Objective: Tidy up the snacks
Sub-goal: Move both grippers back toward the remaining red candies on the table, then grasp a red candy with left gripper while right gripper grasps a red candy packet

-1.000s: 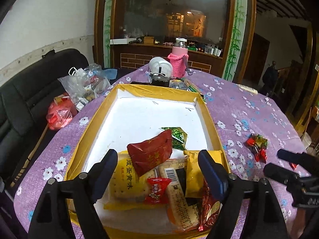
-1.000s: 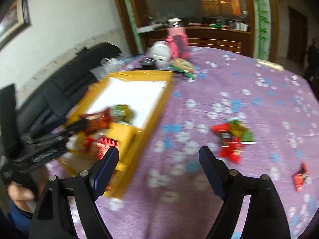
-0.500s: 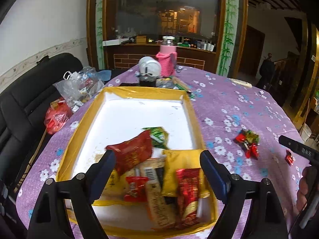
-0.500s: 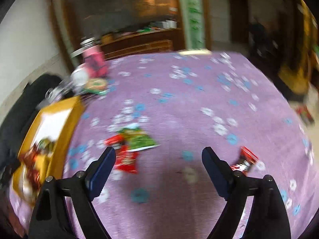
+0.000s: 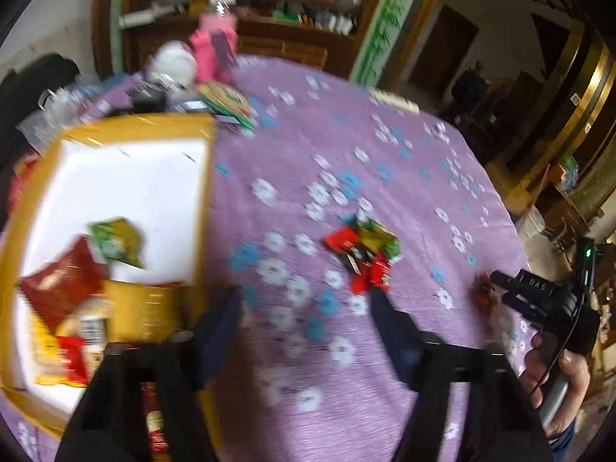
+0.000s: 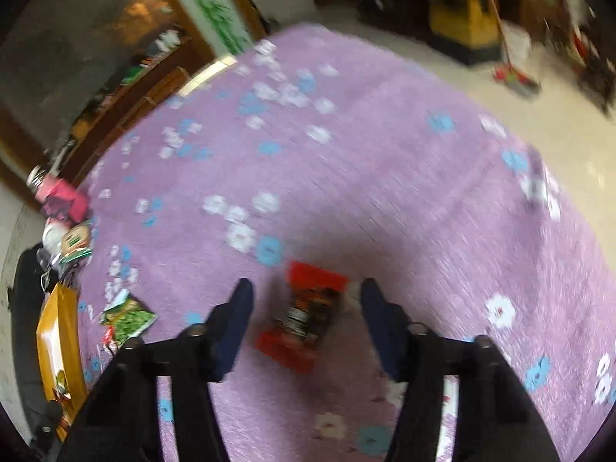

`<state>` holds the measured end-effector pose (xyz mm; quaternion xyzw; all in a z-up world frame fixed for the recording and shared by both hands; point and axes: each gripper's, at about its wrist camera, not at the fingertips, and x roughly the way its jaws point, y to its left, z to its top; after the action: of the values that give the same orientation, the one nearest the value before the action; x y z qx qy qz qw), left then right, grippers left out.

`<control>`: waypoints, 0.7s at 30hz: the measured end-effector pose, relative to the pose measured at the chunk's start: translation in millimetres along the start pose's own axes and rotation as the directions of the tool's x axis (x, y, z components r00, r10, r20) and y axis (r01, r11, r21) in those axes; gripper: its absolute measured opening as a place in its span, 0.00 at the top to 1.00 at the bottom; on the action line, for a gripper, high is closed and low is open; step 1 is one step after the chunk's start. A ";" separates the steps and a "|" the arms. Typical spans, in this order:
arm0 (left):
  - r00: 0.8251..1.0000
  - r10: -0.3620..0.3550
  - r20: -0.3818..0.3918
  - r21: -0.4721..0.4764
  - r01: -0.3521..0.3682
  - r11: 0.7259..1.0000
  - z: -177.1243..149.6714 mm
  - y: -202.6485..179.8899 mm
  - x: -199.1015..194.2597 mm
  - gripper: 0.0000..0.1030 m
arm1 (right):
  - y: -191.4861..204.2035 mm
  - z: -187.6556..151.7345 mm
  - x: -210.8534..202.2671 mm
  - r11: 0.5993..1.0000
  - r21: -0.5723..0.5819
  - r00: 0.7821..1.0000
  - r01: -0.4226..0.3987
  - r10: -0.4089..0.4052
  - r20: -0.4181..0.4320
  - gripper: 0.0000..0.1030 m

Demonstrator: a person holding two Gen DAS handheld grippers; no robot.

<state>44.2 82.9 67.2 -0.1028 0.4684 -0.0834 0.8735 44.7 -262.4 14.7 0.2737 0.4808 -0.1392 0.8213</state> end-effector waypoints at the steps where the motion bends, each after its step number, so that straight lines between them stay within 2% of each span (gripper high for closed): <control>1: 1.000 -0.005 -0.019 -0.001 0.005 1.000 0.7 -3.9 6.4 0.46 | -1.9 1.2 0.0 1.000 0.006 1.000 -0.003 0.003 0.004 0.54; 5: 0.999 0.002 -0.045 -0.011 -0.002 1.000 -1.9 -10.4 17.4 0.46 | 6.4 -2.5 0.1 0.999 -0.038 0.999 0.031 -0.031 0.011 0.54; 8: 0.999 0.014 -0.050 -0.009 -0.015 1.000 -1.5 -8.8 21.8 0.46 | 24.5 -11.4 3.4 0.988 -0.141 0.998 0.061 -0.057 0.029 0.57; 9: 0.999 0.022 -0.049 -0.008 -0.022 1.000 -0.1 -7.7 23.3 0.46 | 35.2 -17.5 5.0 0.976 -0.200 0.996 0.083 -0.076 0.041 0.58; 11: 0.998 0.027 -0.053 -0.006 -0.028 1.000 2.6 -7.6 26.5 0.46 | 54.8 -30.6 8.0 0.938 -0.314 0.988 0.149 -0.129 0.083 0.71; 12: 0.998 0.027 -0.055 -0.008 -0.027 1.000 4.3 -7.3 27.8 0.46 | 64.4 -38.4 9.2 0.916 -0.363 0.984 0.173 -0.144 0.107 0.73; 14: 0.998 0.023 -0.060 -0.007 -0.024 1.000 7.0 -8.3 30.2 0.46 | 72.7 -47.4 8.0 0.902 -0.410 0.989 0.136 -0.101 0.105 0.76; 16: 0.998 0.019 -0.066 -0.007 -0.019 1.000 10.4 -11.0 33.9 0.46 | 74.5 -50.4 3.5 0.908 -0.416 0.998 0.039 -0.013 0.064 0.76; 18: 0.997 0.003 -0.081 -0.014 -0.004 1.000 13.2 -14.4 39.6 0.46 | 76.5 -52.4 -5.1 0.910 -0.413 0.996 -0.032 0.062 0.061 0.76; 20: 0.994 -0.021 -0.107 -0.029 0.018 0.999 15.9 -17.6 47.4 0.51 | 79.5 -53.0 -12.2 0.909 -0.417 0.993 -0.014 0.062 0.102 0.76; 21: 0.992 -0.035 -0.118 -0.041 0.030 0.999 17.3 -19.4 52.2 0.57 | 78.4 -53.2 -14.9 0.909 -0.416 0.992 0.000 0.053 0.117 0.76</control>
<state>86.2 53.3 39.7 -0.1222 0.5193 -0.0946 0.8405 37.9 -168.2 31.7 0.0901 0.4427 -0.0397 0.8912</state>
